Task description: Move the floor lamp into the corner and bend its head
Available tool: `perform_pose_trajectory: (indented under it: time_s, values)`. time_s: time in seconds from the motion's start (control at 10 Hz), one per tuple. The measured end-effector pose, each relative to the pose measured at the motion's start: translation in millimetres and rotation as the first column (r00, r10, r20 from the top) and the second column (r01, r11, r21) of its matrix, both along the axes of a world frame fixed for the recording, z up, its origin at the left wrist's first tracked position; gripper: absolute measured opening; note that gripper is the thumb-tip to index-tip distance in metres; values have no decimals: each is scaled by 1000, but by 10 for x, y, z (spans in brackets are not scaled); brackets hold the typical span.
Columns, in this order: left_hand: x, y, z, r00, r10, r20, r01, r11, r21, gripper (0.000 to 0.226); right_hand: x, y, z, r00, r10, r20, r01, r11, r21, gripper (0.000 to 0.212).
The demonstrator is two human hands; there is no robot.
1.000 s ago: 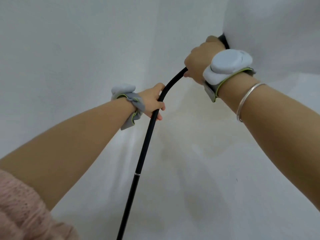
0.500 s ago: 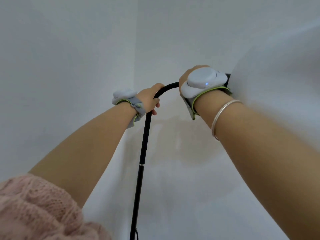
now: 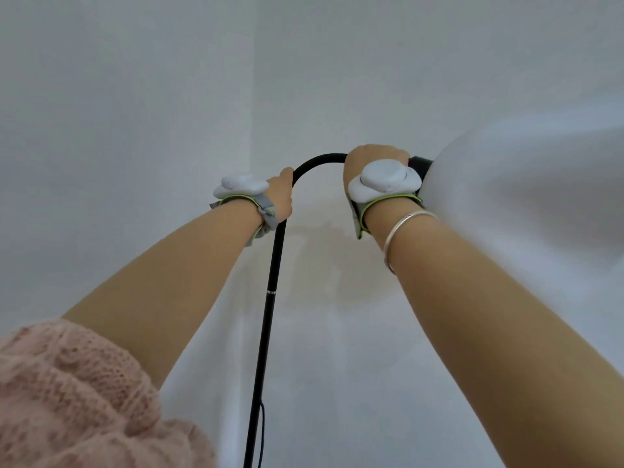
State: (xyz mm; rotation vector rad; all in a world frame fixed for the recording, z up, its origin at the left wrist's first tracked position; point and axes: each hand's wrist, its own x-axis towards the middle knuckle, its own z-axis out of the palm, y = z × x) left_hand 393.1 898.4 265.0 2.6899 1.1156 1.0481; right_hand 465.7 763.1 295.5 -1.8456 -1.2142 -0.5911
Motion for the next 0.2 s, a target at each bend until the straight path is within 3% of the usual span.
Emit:
perform_pose_trajectory:
  time_s: [0.1, 0.2]
  values:
    - [-174, -268, -53, 984, 82, -155, -65, 992, 111, 48, 18, -61, -137, 915, -326, 236, 366, 919, -148, 29]
    - [-382, -511, -136, 964, 181, -195, -148, 974, 173, 46, -14, -40, -307, 873, -290, 392, 360, 926, -116, 44]
